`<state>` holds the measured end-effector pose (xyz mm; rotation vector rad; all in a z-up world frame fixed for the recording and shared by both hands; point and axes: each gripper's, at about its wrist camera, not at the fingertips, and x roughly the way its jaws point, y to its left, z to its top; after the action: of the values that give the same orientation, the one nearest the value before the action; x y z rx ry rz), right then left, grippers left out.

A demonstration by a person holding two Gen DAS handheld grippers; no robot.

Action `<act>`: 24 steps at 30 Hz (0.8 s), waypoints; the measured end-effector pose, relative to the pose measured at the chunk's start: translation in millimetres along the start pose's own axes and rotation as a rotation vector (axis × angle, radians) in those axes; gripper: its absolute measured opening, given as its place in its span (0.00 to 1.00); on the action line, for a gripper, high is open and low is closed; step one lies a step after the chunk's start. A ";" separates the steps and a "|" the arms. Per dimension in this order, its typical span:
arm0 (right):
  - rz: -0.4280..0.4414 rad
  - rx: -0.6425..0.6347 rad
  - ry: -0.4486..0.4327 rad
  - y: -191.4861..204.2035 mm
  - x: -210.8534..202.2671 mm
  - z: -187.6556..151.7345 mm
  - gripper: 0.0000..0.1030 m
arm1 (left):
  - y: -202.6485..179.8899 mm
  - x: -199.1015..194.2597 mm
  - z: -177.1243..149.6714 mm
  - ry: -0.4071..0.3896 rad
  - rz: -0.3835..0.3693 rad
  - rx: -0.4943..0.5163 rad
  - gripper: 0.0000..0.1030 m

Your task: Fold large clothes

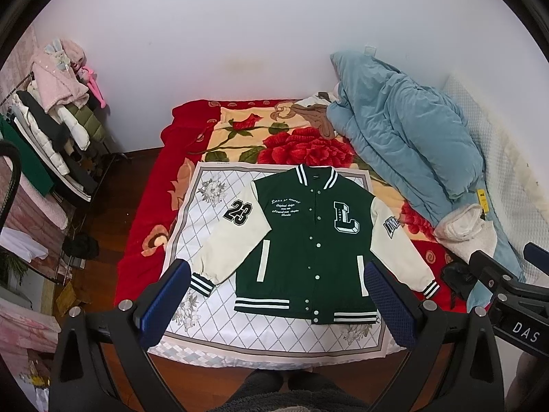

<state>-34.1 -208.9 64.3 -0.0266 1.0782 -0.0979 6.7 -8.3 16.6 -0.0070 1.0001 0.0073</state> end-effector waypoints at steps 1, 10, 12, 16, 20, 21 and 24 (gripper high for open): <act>0.000 0.000 0.001 0.2 -0.2 0.5 1.00 | 0.8 0.1 -1.6 0.000 -0.001 0.000 1.00; 0.007 0.000 0.001 0.5 -0.4 -0.9 1.00 | -2.0 -4.0 1.7 -0.006 0.002 -0.001 1.00; 0.007 -0.002 0.000 0.5 -0.4 -1.6 1.00 | -1.5 -3.6 0.4 -0.006 0.002 0.000 1.00; 0.007 0.000 0.000 0.6 -0.3 -0.9 1.00 | -3.3 -7.4 5.3 -0.006 0.003 0.000 1.00; 0.009 -0.001 0.001 1.1 -0.2 -2.2 1.00 | -3.6 -7.3 3.9 -0.005 0.004 -0.001 1.00; 0.010 -0.002 0.003 1.9 -0.6 -1.3 1.00 | -2.3 -7.0 1.8 -0.006 0.001 -0.001 1.00; 0.012 -0.001 0.006 9.8 0.2 1.4 1.00 | -2.8 -7.1 2.6 -0.008 0.005 0.006 1.00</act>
<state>-32.1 -199.1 64.1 -0.0210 1.0841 -0.0866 5.0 -11.1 23.9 0.0008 0.9924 0.0093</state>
